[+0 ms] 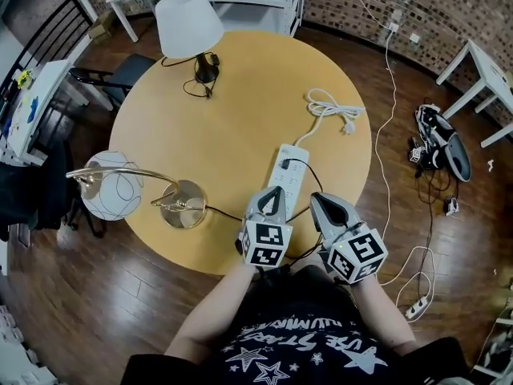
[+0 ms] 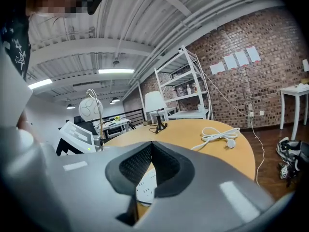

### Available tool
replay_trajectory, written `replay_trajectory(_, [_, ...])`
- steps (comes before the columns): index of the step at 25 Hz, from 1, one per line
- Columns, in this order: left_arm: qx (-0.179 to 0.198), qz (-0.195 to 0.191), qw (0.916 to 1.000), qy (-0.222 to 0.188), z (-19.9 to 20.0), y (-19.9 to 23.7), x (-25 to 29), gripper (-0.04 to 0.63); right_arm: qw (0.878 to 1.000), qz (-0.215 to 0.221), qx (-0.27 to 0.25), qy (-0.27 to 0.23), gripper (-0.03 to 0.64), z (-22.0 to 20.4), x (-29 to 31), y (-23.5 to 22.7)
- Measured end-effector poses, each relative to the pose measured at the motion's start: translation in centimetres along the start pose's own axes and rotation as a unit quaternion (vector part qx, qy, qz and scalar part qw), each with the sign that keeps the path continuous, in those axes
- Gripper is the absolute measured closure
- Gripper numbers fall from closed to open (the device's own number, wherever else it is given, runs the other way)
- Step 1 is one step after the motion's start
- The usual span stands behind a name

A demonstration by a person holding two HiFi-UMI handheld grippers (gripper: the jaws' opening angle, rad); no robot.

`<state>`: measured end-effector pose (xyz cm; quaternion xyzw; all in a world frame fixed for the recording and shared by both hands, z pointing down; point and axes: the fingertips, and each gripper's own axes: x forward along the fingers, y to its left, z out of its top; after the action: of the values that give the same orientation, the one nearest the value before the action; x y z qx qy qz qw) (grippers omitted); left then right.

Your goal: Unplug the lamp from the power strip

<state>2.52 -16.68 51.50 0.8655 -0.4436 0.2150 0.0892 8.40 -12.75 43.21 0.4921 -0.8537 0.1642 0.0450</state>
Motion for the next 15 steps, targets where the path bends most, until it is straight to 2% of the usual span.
replay_trajectory(7, [-0.017, -0.003, 0.9994, 0.03, -2.2, 0.2, 1.6, 0.592, 0.999, -0.002, -0.018, 0.046, 0.609, -3.1, 1.6, -0.3])
replay_trajectory(15, [-0.009, 0.008, 0.9972, 0.074, -3.8, 0.6, 2.6, 0.592, 0.996, 0.016, -0.023, 0.085, 0.609, -5.0, 5.0, -1.8])
